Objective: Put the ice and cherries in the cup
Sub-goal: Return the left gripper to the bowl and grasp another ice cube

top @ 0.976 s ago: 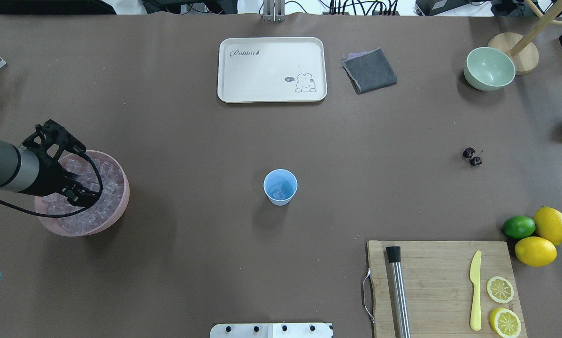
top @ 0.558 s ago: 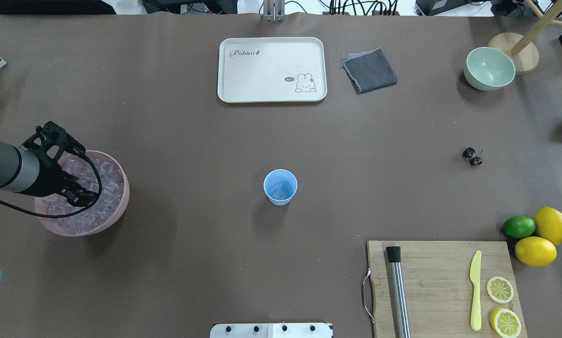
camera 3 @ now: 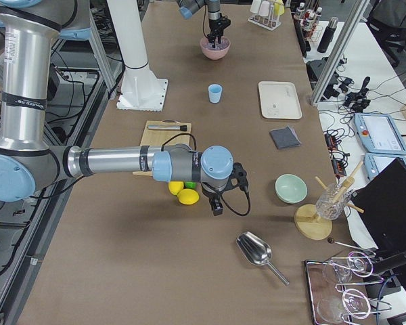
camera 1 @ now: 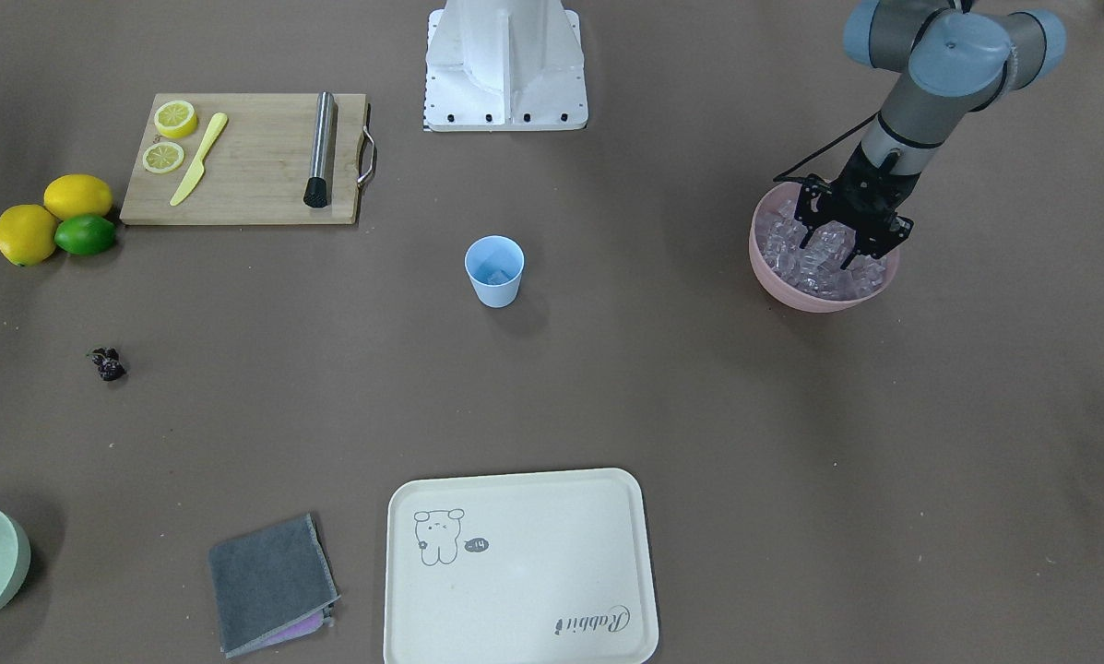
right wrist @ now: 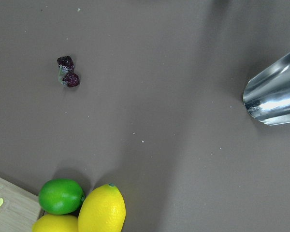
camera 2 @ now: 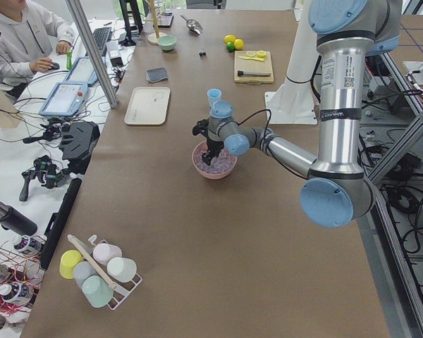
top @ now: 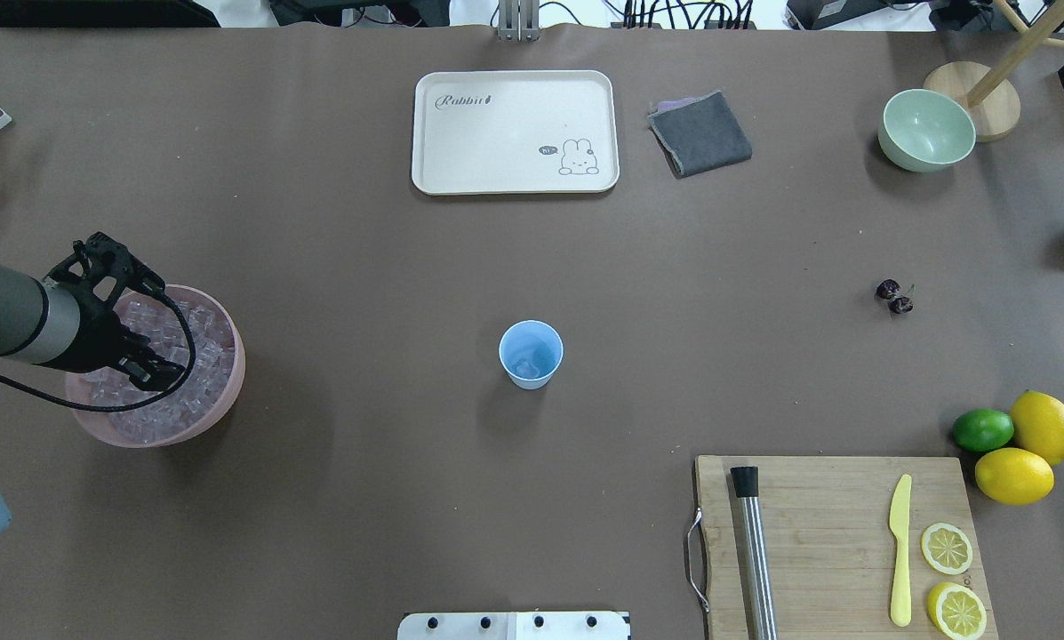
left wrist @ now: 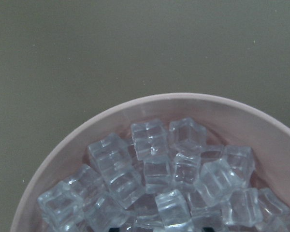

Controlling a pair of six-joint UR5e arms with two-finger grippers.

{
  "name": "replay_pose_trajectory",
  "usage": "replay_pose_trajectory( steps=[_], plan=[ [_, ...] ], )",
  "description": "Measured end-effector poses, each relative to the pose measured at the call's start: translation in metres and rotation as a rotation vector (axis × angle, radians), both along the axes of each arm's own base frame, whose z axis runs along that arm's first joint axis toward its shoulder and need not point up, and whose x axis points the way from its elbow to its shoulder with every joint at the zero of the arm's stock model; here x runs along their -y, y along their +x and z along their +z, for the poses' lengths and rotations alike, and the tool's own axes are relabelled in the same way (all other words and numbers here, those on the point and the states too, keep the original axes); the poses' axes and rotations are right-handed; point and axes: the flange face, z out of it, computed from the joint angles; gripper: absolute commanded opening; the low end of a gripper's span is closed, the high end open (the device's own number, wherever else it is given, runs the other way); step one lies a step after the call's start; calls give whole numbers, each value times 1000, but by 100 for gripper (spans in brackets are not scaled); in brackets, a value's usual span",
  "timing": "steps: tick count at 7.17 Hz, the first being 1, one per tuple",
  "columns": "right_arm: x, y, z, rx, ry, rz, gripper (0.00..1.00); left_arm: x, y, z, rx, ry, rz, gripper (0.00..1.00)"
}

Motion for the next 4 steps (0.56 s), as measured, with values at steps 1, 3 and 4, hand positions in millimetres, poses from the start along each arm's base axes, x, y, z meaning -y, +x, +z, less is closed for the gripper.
replay_pose_trajectory(
  steps=[1, 3, 4],
  plan=[
    [0, 0, 0, 0, -1, 0, 99, 0, 1, 1, 2, -2, 0, 58],
    [-1, 0, 1, -1, -5, 0, 99, 0, 1, 1, 2, -7, -3, 29],
    [-2, 0, 3, -1, -8, 1, 99, -1, 2, 1, 1, -9, -4, 0]
  ],
)
